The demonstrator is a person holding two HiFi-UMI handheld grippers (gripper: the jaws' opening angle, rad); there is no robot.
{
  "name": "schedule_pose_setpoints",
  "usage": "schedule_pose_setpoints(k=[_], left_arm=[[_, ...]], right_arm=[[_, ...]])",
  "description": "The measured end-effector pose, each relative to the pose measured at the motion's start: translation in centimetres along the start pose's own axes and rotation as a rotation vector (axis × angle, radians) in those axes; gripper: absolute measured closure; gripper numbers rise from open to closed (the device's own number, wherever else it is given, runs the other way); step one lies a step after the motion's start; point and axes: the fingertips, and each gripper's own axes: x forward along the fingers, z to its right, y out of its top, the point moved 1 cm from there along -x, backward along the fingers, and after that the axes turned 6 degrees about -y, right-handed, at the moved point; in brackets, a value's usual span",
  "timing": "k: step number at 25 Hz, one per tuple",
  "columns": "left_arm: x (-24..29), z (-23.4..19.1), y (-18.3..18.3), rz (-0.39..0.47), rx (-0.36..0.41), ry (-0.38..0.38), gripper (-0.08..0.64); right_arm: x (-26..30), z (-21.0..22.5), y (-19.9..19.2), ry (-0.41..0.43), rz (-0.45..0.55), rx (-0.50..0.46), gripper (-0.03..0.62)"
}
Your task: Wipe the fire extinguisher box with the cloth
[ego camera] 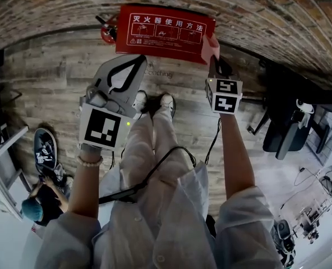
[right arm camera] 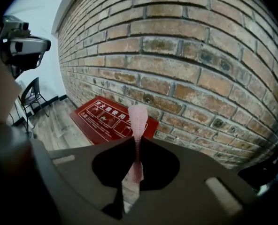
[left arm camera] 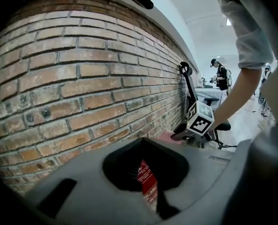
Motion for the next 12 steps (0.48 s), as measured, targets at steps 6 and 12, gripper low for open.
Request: schedule_pose_setpoints(k=[6,12], left_arm=[[-3.4,-0.4,4.7,0.043,0.023,0.011,0.563],[-7.2,-0.2,8.7,0.086,0.011,0.021,0.563]], right_arm=[[-5.9,0.6,6.3,-0.005,0.113,0.049,0.569],[-11.9,0.5,11.5,0.007,0.209,0.028,0.569]])
